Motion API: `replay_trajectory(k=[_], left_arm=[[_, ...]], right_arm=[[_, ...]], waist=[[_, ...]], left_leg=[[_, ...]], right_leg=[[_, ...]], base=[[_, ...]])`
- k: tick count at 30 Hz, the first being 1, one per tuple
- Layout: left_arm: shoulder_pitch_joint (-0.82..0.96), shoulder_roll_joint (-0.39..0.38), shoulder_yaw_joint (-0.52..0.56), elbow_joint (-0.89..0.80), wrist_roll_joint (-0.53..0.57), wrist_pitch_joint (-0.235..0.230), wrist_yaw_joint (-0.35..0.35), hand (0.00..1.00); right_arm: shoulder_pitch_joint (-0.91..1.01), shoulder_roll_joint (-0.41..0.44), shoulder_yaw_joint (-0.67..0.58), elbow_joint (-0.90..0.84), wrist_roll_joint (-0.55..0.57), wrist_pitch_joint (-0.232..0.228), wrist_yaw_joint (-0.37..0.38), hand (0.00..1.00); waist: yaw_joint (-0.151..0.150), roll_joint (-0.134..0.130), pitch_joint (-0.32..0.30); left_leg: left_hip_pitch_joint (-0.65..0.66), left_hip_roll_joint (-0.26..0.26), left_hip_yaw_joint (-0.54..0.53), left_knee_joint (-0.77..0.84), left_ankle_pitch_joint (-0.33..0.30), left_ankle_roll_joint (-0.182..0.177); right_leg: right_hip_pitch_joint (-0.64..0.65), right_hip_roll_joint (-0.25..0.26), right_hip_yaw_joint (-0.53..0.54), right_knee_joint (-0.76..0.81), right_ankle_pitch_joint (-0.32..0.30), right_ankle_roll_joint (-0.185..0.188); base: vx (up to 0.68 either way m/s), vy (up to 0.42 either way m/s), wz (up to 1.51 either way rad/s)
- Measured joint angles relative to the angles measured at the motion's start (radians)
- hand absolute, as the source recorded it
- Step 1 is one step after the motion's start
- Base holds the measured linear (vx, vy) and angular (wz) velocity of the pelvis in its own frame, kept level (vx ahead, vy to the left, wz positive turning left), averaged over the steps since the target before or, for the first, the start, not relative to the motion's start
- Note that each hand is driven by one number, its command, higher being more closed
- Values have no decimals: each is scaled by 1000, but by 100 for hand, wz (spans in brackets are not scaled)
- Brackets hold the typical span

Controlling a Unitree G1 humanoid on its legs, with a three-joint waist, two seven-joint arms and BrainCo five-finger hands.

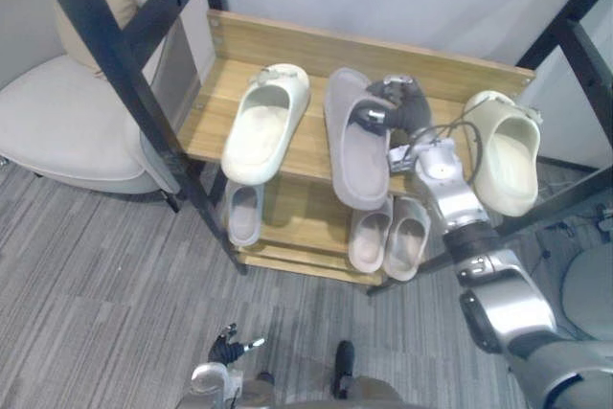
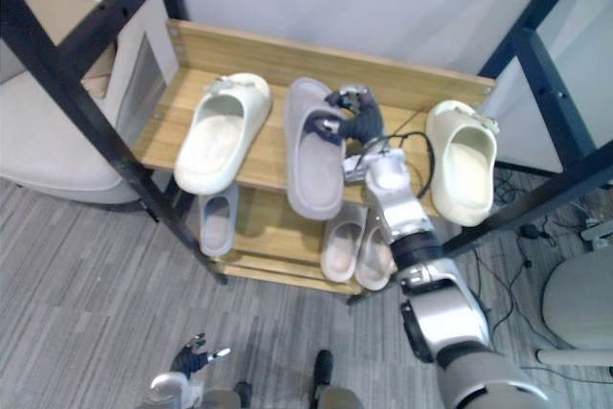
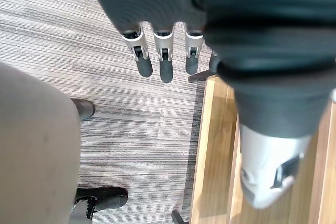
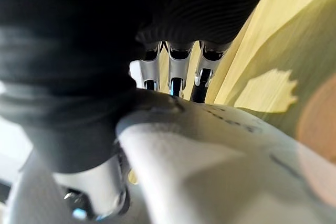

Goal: Organize the slippers on the shoe rack

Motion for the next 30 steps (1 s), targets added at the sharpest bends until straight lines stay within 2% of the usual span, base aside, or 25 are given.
replay_trajectory(k=[11, 14, 21, 24, 30], left_arm=[[1, 0, 0, 1, 4, 2, 0, 0], [1, 0, 0, 2, 18, 2, -2, 0], [2, 0, -1, 11, 30, 0, -2, 0], [4, -2, -5, 21, 34, 0, -2, 0], [4, 0, -22, 22, 39, -5, -2, 0]], right_arm=[[266, 26, -13, -352, -4, -14, -4, 100], [306, 59, -50, -447, 0, -35, -5, 100], [328, 91, -42, -648, 71, -106, 15, 100], [362, 90, 15, -675, 113, -121, 46, 100], [426, 90, 191, -676, 154, -119, 135, 100]], waist=[[-10, 0, 0], [-16, 0, -1], [-17, -2, -12], [-17, 2, -30], [-12, 4, -38]], left_leg=[[16, -3, -6, 0, 0, 0], [16, -6, -6, 1, 0, 0], [14, -22, -11, 3, 24, 13], [13, -27, -25, 4, 27, 13], [4, -31, -68, 21, 27, 13]], right_leg=[[16, -3, -2, 1, 0, 0], [16, -5, -2, 1, 0, 0], [17, -27, -6, 1, 0, 0], [23, -35, -25, 1, 0, 0], [46, -41, -63, 1, -5, 5]], base=[[2, -3, -1], [0, 0, 0], [-3, -4, 1], [-30, -32, 13], [-62, -43, 24]])
